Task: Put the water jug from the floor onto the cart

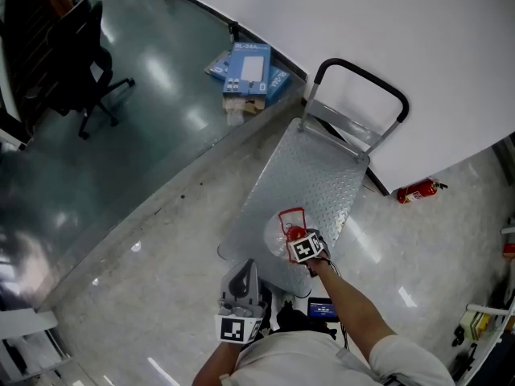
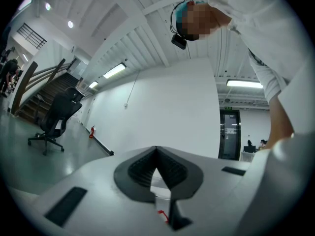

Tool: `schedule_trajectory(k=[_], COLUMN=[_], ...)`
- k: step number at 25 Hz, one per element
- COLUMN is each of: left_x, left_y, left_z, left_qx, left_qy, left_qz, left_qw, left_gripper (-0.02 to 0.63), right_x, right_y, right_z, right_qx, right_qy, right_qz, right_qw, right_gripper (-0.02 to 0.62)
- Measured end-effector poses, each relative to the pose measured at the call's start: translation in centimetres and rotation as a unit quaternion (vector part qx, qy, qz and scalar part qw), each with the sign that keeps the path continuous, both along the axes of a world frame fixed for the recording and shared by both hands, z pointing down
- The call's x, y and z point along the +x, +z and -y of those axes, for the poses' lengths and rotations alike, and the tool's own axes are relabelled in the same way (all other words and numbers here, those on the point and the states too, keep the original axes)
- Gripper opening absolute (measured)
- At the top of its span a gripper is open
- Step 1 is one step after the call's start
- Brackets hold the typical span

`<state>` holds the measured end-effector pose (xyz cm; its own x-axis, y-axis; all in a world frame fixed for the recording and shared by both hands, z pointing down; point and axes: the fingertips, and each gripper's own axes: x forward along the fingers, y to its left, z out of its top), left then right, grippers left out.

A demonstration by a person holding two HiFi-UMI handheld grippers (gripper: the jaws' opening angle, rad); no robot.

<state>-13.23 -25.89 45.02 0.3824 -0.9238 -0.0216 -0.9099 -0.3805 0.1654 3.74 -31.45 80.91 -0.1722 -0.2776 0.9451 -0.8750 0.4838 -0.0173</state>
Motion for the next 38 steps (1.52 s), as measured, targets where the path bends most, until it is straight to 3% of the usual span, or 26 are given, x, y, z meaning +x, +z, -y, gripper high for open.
schedule_trajectory(k=[6, 10, 14, 19, 25, 27, 32, 38], left_x=[0.6, 1.1, 1.9, 2.5, 3.2, 3.5, 4.9, 5.8], left_y=[-0.8, -1.6, -2.4, -3.9, -5.3, -5.6, -5.9, -6.3], left_z=[-0.5, -1.2, -1.8, -3.1, -4.9, -5.3, -5.9, -6.6], left_qx=[0.008, 0.016, 0.027, 0.039, 0.054, 0.057, 0.063, 0.067], left_qy=[0.0, 0.005, 0.009, 0.017, 0.024, 0.028, 0.044, 0.052], left_qz=[-0.005, -0.007, -0.008, -0.013, -0.014, -0.014, -0.013, -0.009], left_qw=[1.0, 0.9998, 0.9995, 0.999, 0.9982, 0.9979, 0.997, 0.9963], left_gripper=[0.003, 0.003, 0.002, 0.003, 0.003, 0.003, 0.003, 0.003], right_x=[-0.1, 0.4, 1.1, 1.5, 2.1, 1.8, 1.5, 1.9], right_y=[-4.3, -9.7, -15.2, -23.9, -35.2, -36.7, -35.2, -35.9], right_z=[0.0, 0.2, -0.2, -2.8, -8.2, -9.8, -12.0, -12.4], right_qx=[0.065, 0.148, 0.227, 0.319, 0.452, 0.48, 0.471, 0.477], right_qy=[0.021, 0.06, 0.08, 0.091, 0.099, 0.09, 0.077, 0.065], right_qz=[0.025, 0.036, 0.063, 0.109, 0.174, 0.179, 0.179, 0.183], right_qw=[0.997, 0.987, 0.969, 0.937, 0.869, 0.854, 0.86, 0.857], right_gripper=[0.228, 0.069, 0.017, 0.012, 0.012, 0.012, 0.011, 0.011])
